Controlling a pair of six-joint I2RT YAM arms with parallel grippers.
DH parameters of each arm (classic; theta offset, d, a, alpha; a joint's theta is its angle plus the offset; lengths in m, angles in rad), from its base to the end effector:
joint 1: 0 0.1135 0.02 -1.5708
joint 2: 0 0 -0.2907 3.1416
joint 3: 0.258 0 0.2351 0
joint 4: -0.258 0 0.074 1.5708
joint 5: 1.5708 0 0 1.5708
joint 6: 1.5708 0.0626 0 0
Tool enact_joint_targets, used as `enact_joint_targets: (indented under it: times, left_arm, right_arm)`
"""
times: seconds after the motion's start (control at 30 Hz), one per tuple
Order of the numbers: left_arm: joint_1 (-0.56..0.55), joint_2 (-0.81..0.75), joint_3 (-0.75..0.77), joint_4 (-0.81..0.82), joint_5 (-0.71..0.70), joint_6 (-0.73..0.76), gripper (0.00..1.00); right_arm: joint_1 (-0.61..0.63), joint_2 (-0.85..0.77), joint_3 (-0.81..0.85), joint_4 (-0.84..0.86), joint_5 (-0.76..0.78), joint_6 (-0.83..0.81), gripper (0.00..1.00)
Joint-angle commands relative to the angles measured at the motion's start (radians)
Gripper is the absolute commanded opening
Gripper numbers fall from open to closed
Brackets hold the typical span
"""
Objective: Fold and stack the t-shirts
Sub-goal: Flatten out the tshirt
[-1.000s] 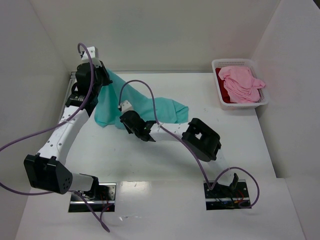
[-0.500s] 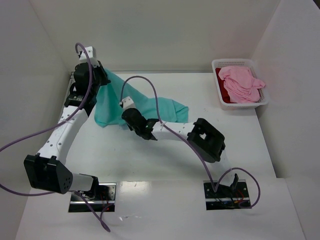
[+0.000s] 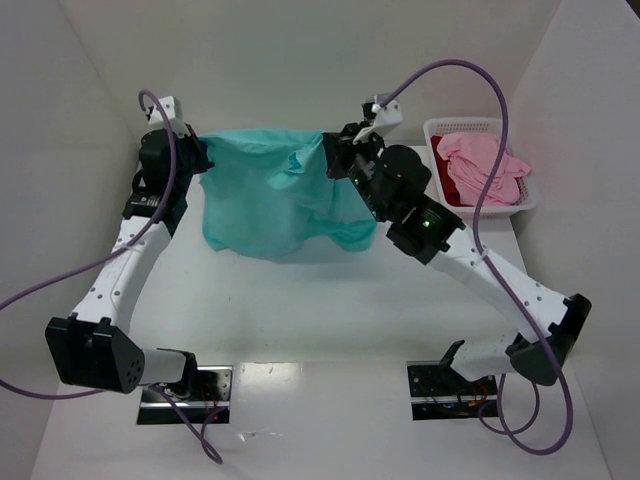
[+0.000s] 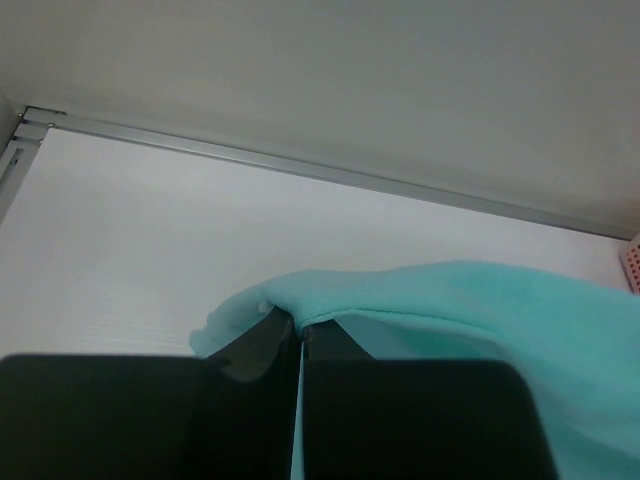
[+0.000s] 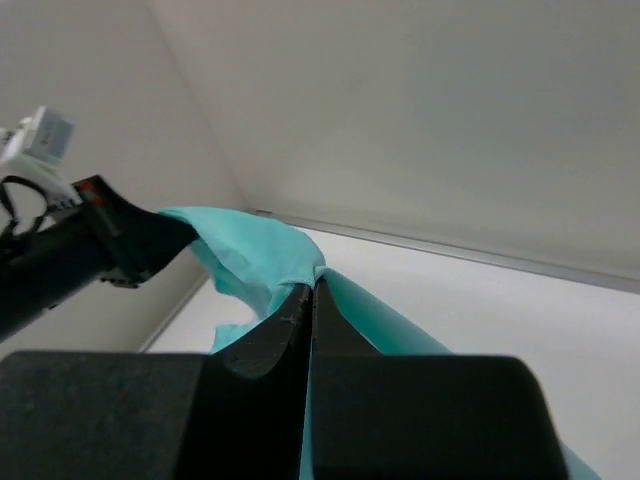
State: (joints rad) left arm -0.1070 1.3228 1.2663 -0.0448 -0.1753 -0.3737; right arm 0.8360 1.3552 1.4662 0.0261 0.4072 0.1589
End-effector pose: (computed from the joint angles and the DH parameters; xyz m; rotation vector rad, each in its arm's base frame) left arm 0.3133 -0.0227 0.4286 -0.3534 1.6374 -0.2166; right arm 0.2244 0.2114 0.5002 -0.1550 1.4578 0.5223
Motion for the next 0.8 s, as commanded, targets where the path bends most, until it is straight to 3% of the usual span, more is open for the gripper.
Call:
enact_joint_targets:
  times: [0.0, 0.33, 0.63, 0.77]
  left_arm:
    - [0.004, -0.063, -0.008, 0.045, 0.020, -0.021, 0.00]
    - [0.004, -0.079, -0.038, 0.013, -0.015, -0.002, 0.00]
    - [0.004, 0.035, -0.059, 0.013, -0.047, 0.007, 0.00]
    - [0.013, 0.073, -0.059, 0.013, -0.047, 0.007, 0.00]
  right_arm:
    - [0.014, -0.027, -0.021, -0.018, -0.076, 0.036, 0.00]
    - [-0.107, -0.024, -0.217, -0.046, -0.083, 0.157, 0.00]
    - [-0.173, 0.232, -0.280, 0.046, -0.140, 0.177, 0.00]
    - [-0.173, 0.338, -0.271, 0.075, -0.162, 0.177, 0.07]
